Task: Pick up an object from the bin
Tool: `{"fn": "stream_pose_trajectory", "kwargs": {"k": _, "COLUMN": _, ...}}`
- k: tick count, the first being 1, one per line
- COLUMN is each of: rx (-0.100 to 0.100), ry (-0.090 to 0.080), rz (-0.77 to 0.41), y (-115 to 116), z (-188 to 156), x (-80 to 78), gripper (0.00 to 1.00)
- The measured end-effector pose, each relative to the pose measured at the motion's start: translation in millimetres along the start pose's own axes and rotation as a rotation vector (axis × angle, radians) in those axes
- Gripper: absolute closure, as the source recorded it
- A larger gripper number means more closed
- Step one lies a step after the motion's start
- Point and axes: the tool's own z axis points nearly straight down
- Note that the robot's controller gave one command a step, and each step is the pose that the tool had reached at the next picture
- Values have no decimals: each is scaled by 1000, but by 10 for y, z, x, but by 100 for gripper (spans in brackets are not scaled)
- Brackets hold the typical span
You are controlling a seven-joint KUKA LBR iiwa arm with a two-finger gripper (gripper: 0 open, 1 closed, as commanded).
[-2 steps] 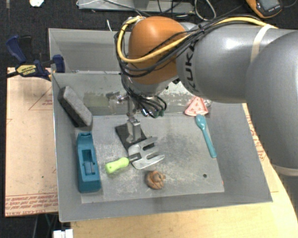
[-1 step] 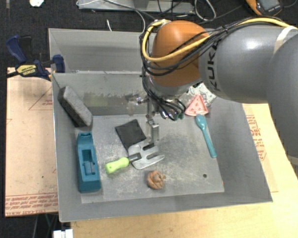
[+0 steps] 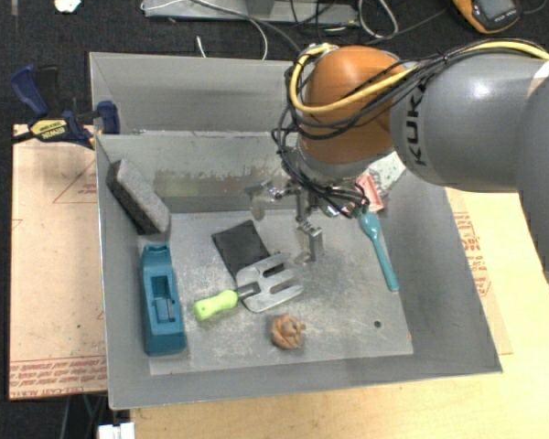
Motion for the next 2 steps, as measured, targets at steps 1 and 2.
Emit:
{"fn": "stream_pose_trajectory", "kwargs": {"k": 1, "rx": -5, "ry": 0, "rz": 137, "y": 189, "z": 734, "x": 10, "gripper": 0}}
{"fn": "stream_pose_trajectory", "kwargs": {"k": 2, "rx": 5, "ry": -16, "rz": 103, "y": 232, "z": 672, "x": -261, "gripper": 100}}
